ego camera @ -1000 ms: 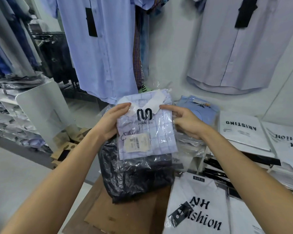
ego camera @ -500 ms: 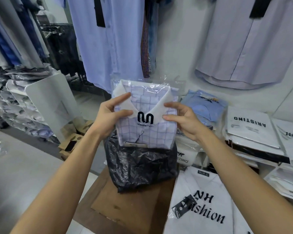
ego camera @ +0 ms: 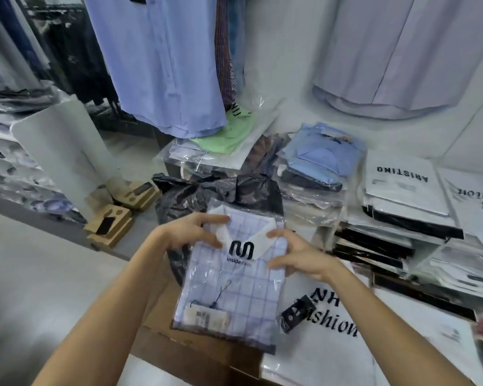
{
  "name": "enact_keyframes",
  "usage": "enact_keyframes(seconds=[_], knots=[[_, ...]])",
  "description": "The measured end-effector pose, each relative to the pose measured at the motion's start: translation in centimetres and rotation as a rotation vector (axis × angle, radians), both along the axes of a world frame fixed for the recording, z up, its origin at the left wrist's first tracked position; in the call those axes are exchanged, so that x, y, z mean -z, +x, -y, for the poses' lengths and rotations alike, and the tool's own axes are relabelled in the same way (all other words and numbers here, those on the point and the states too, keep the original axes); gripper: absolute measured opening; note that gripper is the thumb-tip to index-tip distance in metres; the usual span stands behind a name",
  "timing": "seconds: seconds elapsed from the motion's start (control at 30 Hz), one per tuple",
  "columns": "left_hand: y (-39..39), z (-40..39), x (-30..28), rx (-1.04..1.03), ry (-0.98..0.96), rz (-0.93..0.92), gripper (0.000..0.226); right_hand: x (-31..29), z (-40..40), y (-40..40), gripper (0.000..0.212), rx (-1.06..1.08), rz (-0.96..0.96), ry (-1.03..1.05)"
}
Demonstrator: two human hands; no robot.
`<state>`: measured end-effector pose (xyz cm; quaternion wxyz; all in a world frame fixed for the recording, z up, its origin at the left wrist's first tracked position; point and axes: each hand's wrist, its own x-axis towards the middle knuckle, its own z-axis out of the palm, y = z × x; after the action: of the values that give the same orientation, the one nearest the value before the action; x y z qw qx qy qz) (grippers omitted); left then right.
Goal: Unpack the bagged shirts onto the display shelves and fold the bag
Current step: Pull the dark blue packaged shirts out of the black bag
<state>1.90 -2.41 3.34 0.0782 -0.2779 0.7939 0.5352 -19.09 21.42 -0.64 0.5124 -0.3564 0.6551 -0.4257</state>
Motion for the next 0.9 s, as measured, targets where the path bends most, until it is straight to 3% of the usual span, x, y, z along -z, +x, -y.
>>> enact_keyframes(seconds=[0.1,0.23,0.43,0.63,0.77,0.9], knots=[[-1.5,-2.4,6.0,0.028,-0.101,0.150,0.076,5.7,-1.5,1.3,0.062,0.004,-0.233,0.155],[-3.3,-4.5,12.3,-0.095,-0.313,0.120,0.068,10.0,-2.2,2.1,0.063,0.071,-0.374,0.281],[-3.7,-3.7,13.5,-0.068,-0.518,0.124,0.062,11.6,-1.4,1.7,0.062,0.000,-0.604,0.268],[-2.6,-1.8,13.3,0.062,-0.472,0.280,0.068,9.9,0.9,1.9,0.062,-0.254,-0.877,0.438],[-2.9,-0.3,8.6,-0.177,-0.680,-0.168,0.034,5.9,5.1,1.8,0.030,-0.093,-0.929,0.154],[-3.3,3.9,3.8,-0.395,-0.922,-0.463,0.050,1.5,11.3,2.7,0.014,0.049,-0.729,-0.250]])
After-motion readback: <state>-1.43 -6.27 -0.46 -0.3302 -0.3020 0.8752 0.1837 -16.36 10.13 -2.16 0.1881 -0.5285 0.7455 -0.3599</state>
